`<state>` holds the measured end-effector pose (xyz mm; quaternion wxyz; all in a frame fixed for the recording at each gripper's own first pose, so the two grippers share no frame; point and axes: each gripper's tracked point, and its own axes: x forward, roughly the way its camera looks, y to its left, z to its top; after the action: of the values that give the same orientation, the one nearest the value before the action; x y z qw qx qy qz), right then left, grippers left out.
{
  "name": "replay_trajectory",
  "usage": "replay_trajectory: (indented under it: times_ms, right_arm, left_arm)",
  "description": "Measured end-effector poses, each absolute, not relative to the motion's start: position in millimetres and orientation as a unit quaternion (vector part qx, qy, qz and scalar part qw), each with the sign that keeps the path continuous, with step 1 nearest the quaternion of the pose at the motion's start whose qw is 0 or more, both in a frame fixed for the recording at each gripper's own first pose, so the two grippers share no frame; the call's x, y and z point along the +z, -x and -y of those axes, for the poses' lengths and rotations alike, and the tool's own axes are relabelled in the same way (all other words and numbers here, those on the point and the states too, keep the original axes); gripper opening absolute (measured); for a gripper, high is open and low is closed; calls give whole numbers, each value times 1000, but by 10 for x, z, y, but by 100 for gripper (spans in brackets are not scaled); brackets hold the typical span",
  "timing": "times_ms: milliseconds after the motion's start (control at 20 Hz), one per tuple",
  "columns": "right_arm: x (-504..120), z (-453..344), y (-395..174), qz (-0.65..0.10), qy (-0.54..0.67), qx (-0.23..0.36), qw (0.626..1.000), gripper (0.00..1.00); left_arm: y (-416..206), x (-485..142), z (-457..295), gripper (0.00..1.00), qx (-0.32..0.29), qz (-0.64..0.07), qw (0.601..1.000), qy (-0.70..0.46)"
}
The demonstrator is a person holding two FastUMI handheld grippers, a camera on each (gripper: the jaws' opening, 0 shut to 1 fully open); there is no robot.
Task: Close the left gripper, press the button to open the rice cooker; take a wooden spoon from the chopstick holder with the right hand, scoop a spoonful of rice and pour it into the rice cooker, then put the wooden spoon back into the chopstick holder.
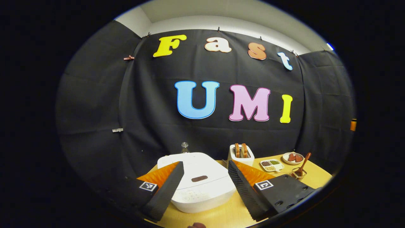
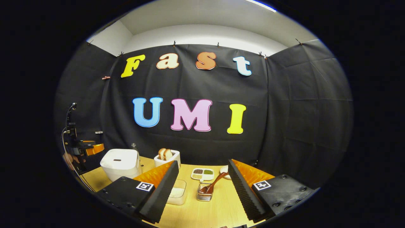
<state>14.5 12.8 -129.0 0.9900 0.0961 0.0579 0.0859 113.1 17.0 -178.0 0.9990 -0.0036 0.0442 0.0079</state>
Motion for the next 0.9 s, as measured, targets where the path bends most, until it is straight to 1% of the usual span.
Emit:
replay_trajectory:
  times_ms: [150,400,550,750,900]
  right_arm:
    - [-1168,-198,-203,-45,-83,91,991,98]
    - [-1045,-346,-240,-29,-75,97,992,98]
    - [-1013,-407,-249,-25,-74,94,992,98]
    - [-986,-460,-269,-22,-80,90,993,98]
    - [-988,-529,-250,-21,-78,95,992,98]
  left_arm:
    - [-872,-1578,-107,96,-10,-29,999,8]
    - [-438,-1402,-87,96,-13,-24,999,32]
    - [-235,-1310,-114,97,-8,-21,1000,16]
    - [-52,-1209,-28,97,-24,-15,1000,5]
    - [19,-1254,-38,97,-27,-23,999,12]
